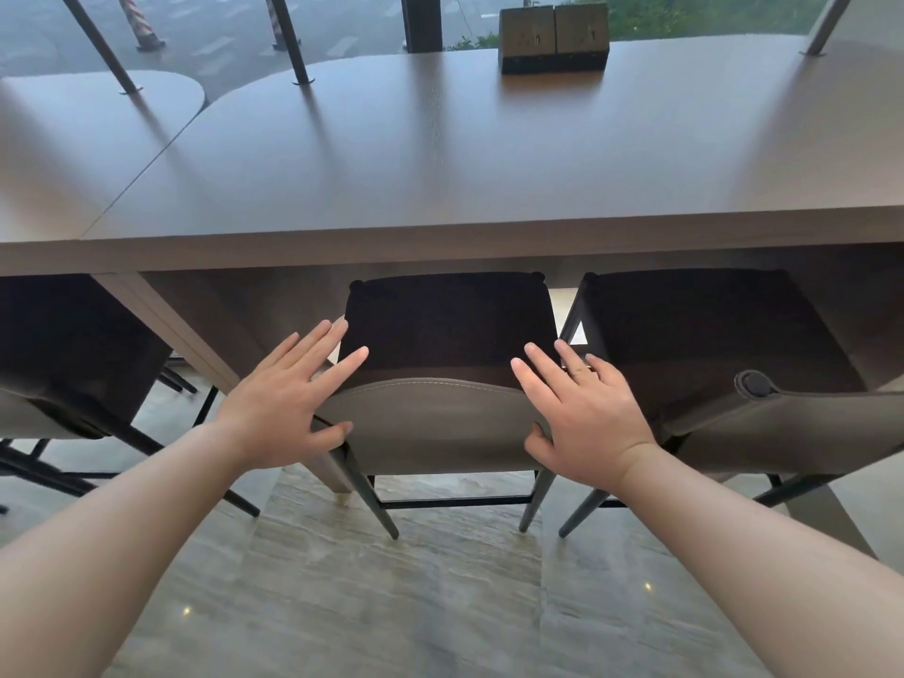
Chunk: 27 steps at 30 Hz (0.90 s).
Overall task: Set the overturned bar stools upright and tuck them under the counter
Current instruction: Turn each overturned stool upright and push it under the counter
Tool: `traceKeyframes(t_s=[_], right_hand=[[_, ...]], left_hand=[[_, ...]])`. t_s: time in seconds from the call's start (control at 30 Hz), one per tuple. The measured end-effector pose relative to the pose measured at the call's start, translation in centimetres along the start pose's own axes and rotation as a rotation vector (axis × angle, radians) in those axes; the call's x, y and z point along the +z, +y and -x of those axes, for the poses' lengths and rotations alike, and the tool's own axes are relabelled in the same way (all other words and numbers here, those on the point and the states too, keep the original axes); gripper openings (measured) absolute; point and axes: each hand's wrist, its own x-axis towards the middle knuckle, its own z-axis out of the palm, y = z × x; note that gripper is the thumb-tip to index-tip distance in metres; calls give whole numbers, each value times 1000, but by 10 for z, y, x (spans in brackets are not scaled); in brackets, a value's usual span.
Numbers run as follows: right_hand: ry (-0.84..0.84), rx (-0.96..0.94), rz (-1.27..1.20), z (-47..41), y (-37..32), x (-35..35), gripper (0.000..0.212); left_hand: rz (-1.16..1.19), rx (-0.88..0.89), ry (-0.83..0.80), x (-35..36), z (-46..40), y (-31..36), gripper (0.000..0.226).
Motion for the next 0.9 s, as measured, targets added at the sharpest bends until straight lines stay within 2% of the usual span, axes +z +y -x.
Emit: traceKeyframes(t_s=[0.37, 0.7, 0.9], right_hand=[[-28, 0, 45, -9, 4, 6, 66], [150, 6, -5, -8, -19, 2, 59], [139, 29, 23, 1, -14, 5, 61]], left_hand=[[4, 8, 7, 5, -8, -9, 84], [-3, 37, -23, 6, 2, -25, 83], [-7, 52, -20, 8, -3, -17, 83]])
